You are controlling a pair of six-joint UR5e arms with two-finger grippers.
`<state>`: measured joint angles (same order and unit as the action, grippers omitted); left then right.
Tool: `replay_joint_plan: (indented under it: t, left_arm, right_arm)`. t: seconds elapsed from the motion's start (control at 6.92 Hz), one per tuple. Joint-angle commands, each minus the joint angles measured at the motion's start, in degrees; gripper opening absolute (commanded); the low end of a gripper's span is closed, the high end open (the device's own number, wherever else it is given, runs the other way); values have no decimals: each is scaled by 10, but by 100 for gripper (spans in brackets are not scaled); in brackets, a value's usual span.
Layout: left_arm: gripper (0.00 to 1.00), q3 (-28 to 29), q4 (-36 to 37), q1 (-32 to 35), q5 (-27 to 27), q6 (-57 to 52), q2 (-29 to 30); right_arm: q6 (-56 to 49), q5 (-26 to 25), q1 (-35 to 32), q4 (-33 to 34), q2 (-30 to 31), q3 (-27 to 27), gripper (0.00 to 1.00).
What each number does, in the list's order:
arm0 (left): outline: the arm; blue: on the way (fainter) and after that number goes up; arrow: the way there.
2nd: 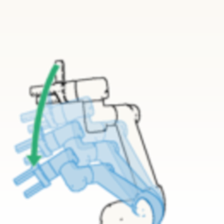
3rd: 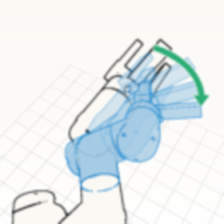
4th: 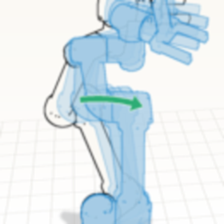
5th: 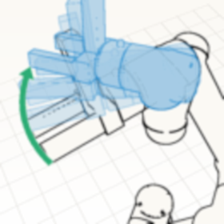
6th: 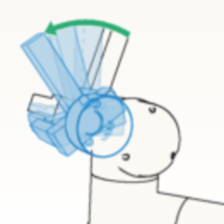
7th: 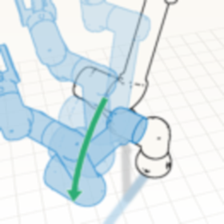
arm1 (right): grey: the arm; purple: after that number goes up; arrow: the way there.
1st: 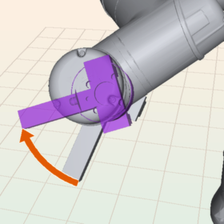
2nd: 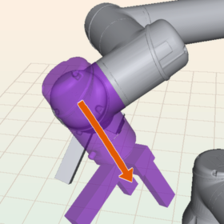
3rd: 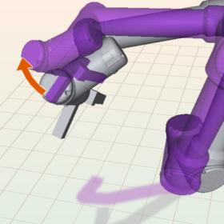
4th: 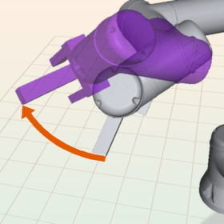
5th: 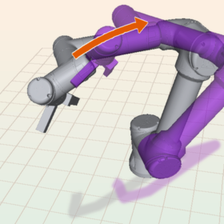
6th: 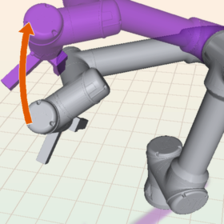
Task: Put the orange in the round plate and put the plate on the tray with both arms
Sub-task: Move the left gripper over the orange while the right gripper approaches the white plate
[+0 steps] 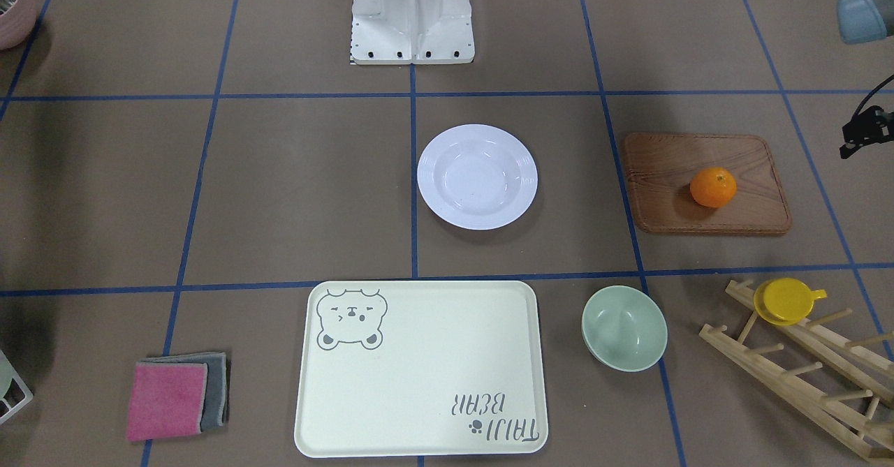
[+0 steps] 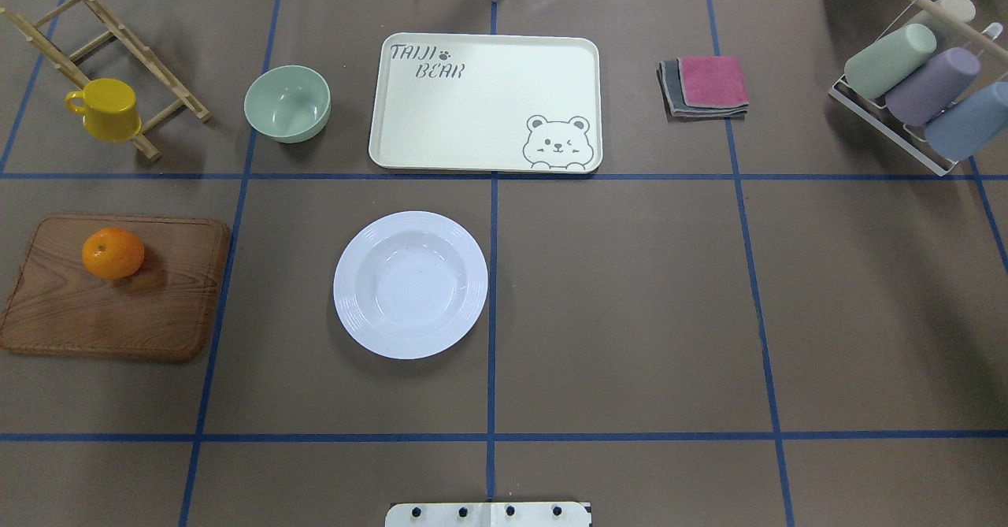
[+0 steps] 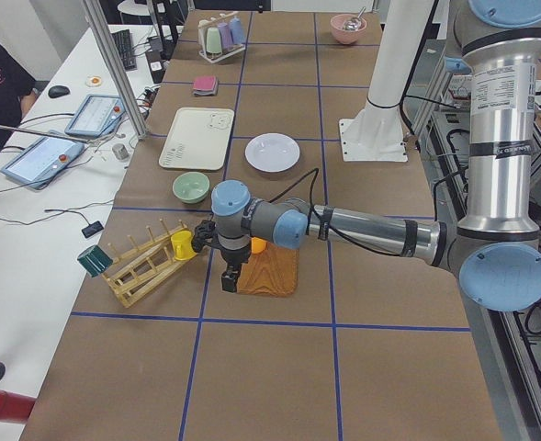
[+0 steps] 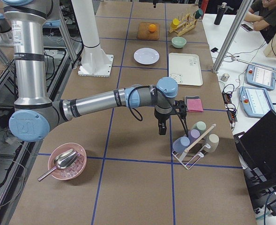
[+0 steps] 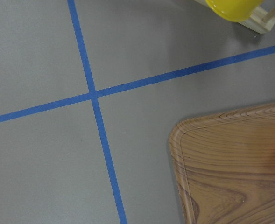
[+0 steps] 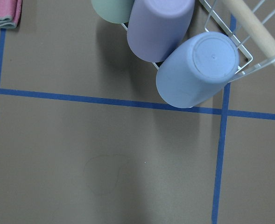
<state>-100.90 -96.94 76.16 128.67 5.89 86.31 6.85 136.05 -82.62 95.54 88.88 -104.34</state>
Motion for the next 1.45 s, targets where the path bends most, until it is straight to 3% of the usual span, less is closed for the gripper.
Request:
replay_joint_plan:
  t: [0.0,0.29,0.43,0.58,1.01,1.16,1.3]
  left_arm:
    - [99,1,0,0,0,0,0]
    - [99,-3,0,0,0,5,1]
    - [100,-5,-1,-2,1,17,3]
    - [100,-22,-1,-5,0,74,4]
    - [99,-30,-22,-37,0,163,17]
    - [99,-29,-48,-70,-1,226,18]
    - [99,-26,-104,-106,-2,323,18]
  right_arm:
    - [-5,1,1,0,-3,-2,100]
    - [2,16,36,0,-35,-17,100]
    - [30,51,62,-10,-55,-40,100]
    - [129,82,100,-65,-69,-46,100]
    - [503,78,234,-420,-93,27,100]
    - [589,61,271,-488,-128,58,100]
    - [663,11,308,-501,-147,57,100]
